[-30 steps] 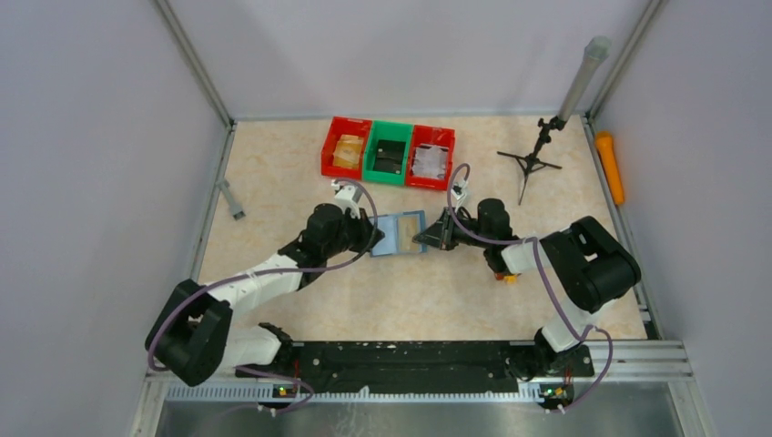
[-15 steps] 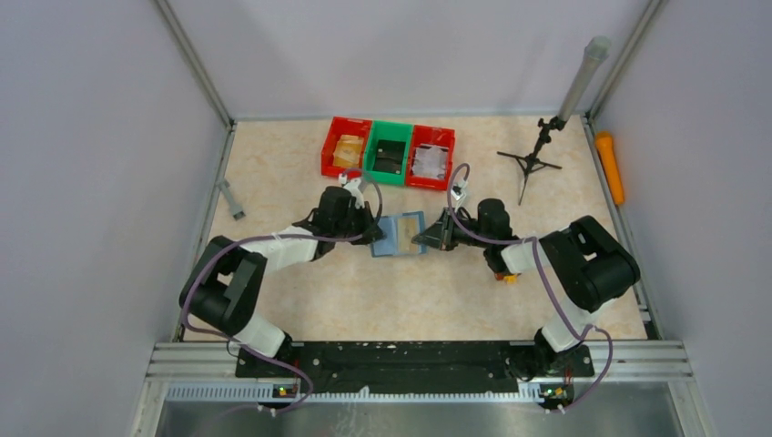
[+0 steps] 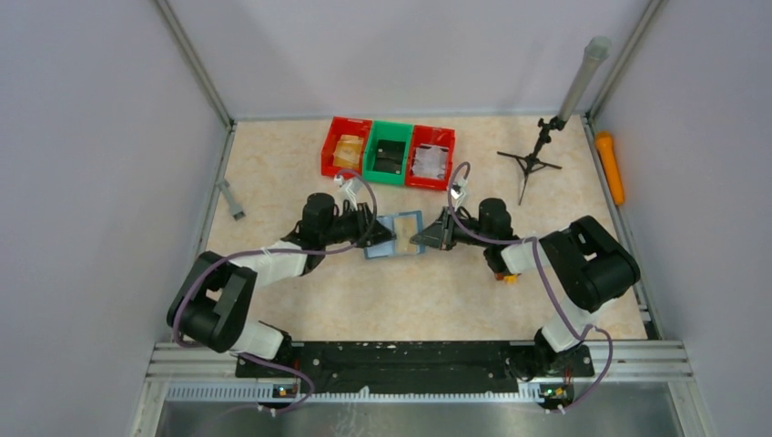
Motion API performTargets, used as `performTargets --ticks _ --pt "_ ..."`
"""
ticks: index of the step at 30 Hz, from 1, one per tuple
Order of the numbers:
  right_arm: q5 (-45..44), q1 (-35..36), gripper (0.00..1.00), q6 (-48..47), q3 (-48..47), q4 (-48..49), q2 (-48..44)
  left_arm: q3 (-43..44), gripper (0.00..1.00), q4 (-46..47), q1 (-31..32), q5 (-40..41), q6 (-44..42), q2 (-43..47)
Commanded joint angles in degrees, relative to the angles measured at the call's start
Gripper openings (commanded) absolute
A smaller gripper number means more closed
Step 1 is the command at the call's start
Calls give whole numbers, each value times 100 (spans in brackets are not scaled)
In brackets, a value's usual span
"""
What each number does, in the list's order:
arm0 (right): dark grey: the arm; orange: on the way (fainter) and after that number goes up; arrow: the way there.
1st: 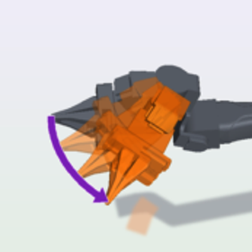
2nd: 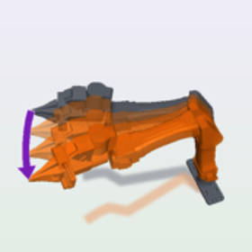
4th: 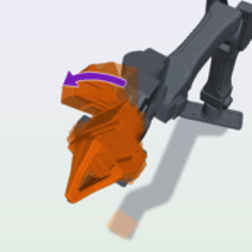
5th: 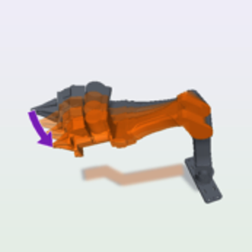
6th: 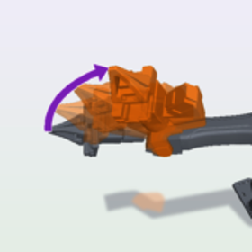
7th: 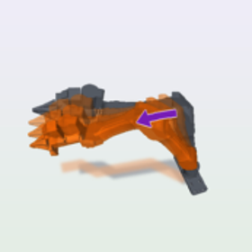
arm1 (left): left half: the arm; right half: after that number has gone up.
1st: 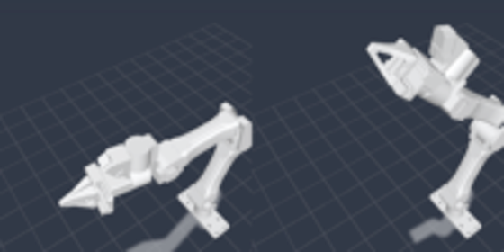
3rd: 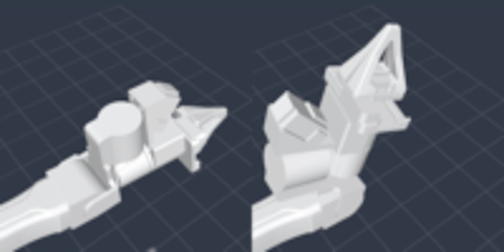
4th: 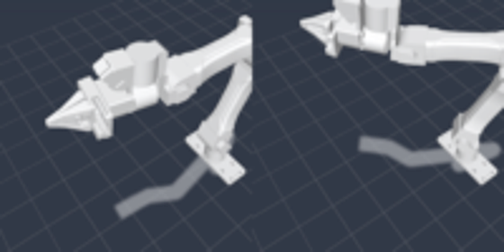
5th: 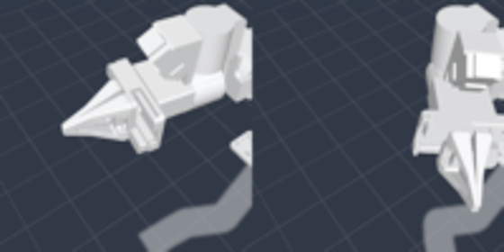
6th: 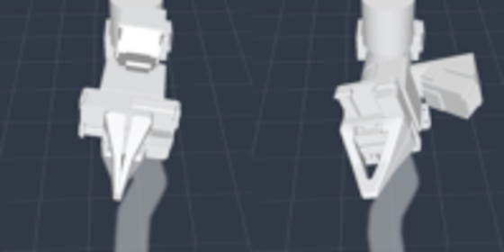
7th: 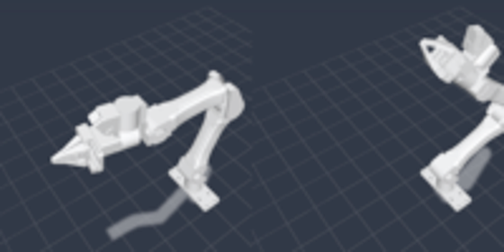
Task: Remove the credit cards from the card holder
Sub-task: Remove the credit card from the card holder.
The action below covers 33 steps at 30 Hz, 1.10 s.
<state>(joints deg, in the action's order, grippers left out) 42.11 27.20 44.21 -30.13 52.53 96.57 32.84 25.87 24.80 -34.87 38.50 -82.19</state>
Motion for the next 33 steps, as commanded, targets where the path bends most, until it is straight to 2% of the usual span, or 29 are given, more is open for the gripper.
performTargets --ticks 1,5,8,11,16,23,26,28,33 --pt "284 -22 0 179 -147 744 -110 144 28 574 -19 -565 221 -268" --pt "388 -21 0 335 -102 1042 -63 287 30 337 -19 -514 185 -494" --pt "411 -22 0 371 -98 1111 -26 310 37 104 -30 -290 86 -425" --pt "427 -22 0 396 -101 1142 -16 269 37 179 -28 -354 85 -355" --pt "443 -21 0 444 -114 1217 65 154 23 1031 -28 -971 469 -490" --pt "226 -21 0 145 -197 655 52 -11 7 1015 -32 -765 354 -127" --pt "186 -26 17 97 -204 586 46 -53 1 1008 -41 -706 334 -29" --pt "188 -31 20 92 -204 589 46 -67 0 993 -60 -679 337 -8" --pt "227 -78 16 221 -138 816 68 -77 0 985 -133 -661 394 -41"
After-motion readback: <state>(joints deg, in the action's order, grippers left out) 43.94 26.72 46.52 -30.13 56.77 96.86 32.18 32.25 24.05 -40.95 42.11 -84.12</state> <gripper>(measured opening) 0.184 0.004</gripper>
